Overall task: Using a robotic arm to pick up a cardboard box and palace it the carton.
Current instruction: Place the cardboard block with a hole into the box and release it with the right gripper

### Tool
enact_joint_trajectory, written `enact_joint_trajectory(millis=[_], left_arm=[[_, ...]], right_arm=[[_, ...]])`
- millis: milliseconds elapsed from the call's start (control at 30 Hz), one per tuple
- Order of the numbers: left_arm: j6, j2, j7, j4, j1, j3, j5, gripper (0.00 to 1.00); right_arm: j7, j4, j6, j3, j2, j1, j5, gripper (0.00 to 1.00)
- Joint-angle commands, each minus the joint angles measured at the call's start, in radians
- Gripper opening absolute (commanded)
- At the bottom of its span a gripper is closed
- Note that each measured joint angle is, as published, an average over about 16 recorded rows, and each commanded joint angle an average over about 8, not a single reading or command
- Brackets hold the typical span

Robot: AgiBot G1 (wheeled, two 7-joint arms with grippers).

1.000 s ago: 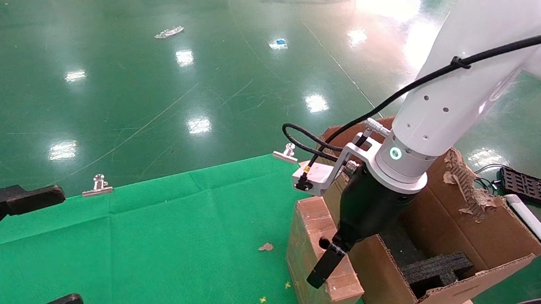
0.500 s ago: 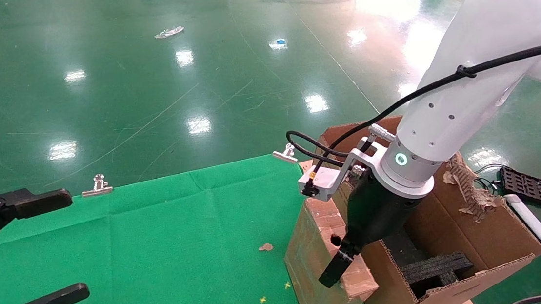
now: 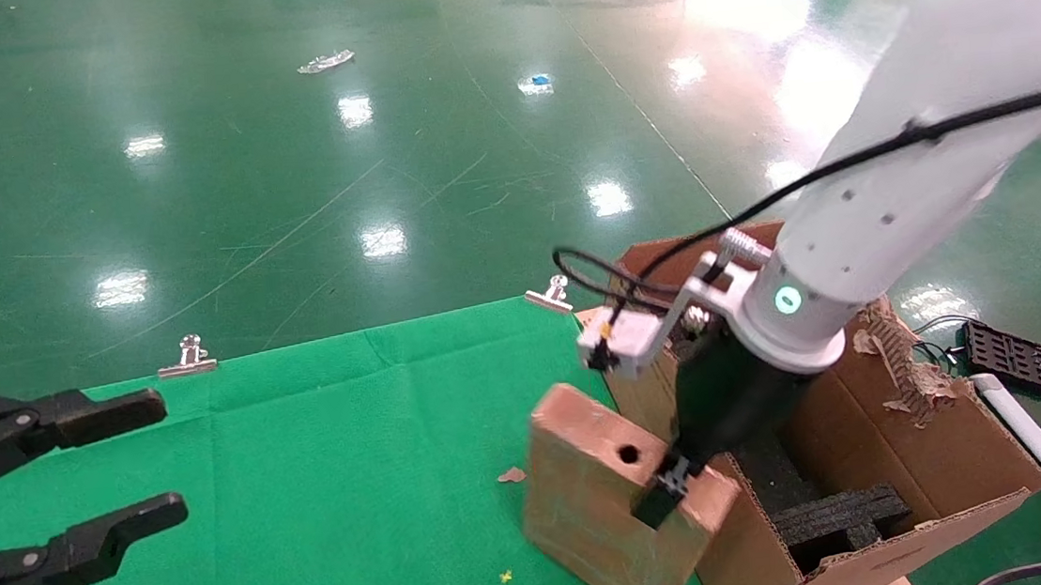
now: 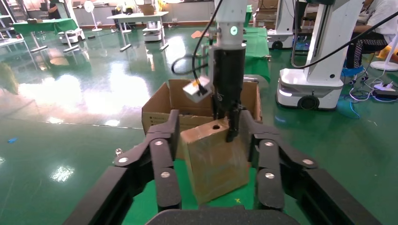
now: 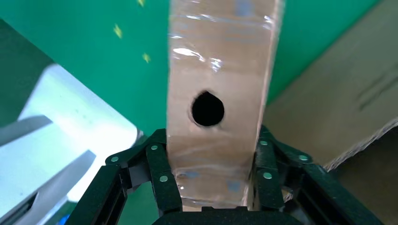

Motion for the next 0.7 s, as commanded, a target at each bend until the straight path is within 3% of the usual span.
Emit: enact_joint_trajectory(millis=[33,200,400,567,700], left_arm=[[0.0,0.0,0.0,0.0,0.0,0.0,0.0,0.0],[0.0,0.0,0.0,0.0,0.0,0.0,0.0,0.0],[0.0,0.0,0.0,0.0,0.0,0.001,-0.001,0.0],[0.0,0.0,0.001,0.0,0.0,0.001,-0.001,0.0],[-0.001,-0.001,0.001,0.0,0.0,0.001,-0.001,0.02]], right_arm=[[-0.025,0.007,0.007,0.013,0.013,0.012,0.008,0.0],[-0.142,-0.045,0.034,0.083,0.078,0.088,0.047,0.0],[-0.289,-0.198,0.076,0.16,0.148,0.165,0.078,0.0],[-0.364,-0.344,0.071,0.17,0.182,0.216,0.03,0.0],[-0.366,-0.448,0.04,0.141,0.198,0.246,-0.053,0.0]])
